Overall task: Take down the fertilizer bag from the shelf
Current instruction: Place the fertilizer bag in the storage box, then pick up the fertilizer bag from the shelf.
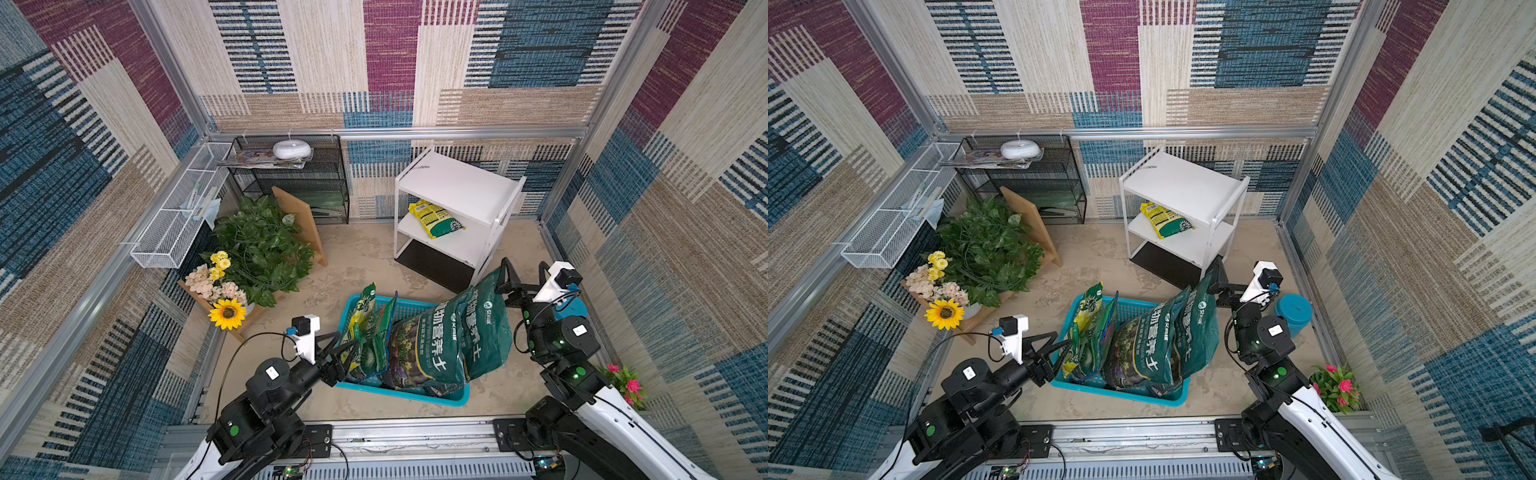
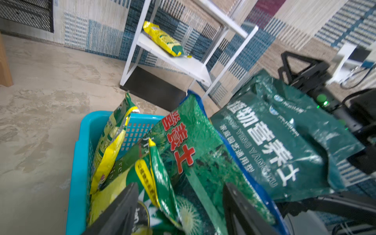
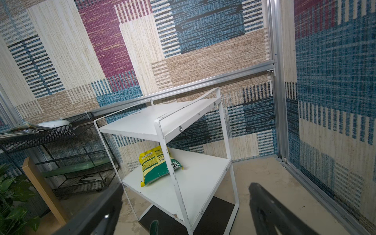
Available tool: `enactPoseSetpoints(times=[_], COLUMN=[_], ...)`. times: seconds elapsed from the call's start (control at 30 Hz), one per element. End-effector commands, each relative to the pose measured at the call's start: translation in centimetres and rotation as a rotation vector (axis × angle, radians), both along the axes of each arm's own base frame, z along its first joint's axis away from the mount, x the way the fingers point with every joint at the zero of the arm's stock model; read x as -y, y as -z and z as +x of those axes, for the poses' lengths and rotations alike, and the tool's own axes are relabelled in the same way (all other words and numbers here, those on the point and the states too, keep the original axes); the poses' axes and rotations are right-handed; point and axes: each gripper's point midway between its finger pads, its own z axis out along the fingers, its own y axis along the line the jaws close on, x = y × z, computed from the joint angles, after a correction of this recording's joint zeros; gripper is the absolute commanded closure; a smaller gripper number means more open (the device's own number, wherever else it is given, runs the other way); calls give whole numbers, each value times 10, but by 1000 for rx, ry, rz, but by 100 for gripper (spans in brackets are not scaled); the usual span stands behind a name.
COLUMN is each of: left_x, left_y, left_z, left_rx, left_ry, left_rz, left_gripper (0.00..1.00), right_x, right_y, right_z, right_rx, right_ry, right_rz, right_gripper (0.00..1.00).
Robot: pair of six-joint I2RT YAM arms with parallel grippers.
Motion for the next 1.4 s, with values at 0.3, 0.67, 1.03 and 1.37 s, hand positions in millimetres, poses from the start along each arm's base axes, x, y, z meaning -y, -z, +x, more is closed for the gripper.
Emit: enactPoseSetpoints(times=[0.3, 0.67, 1.03, 1.37], left_x=[62, 176, 219, 241], left_y=[-83, -86, -53, -30], left_z=[28, 134, 239, 276], left_rx=[-11, -254, -493, -554], left_ry=[153, 269, 200, 149], left_rz=[-89, -181, -383, -396], left_gripper=[17, 22, 28, 27], right_x=[5, 15, 19, 18], right_y=[-7, -6, -6, -5], right_z=[-2, -5, -6, -4], right_rx=[27, 34, 43, 41], right_ry=[26, 76, 96, 103], right_rz=[10, 6, 3, -9], right_gripper=[1, 1, 1, 1])
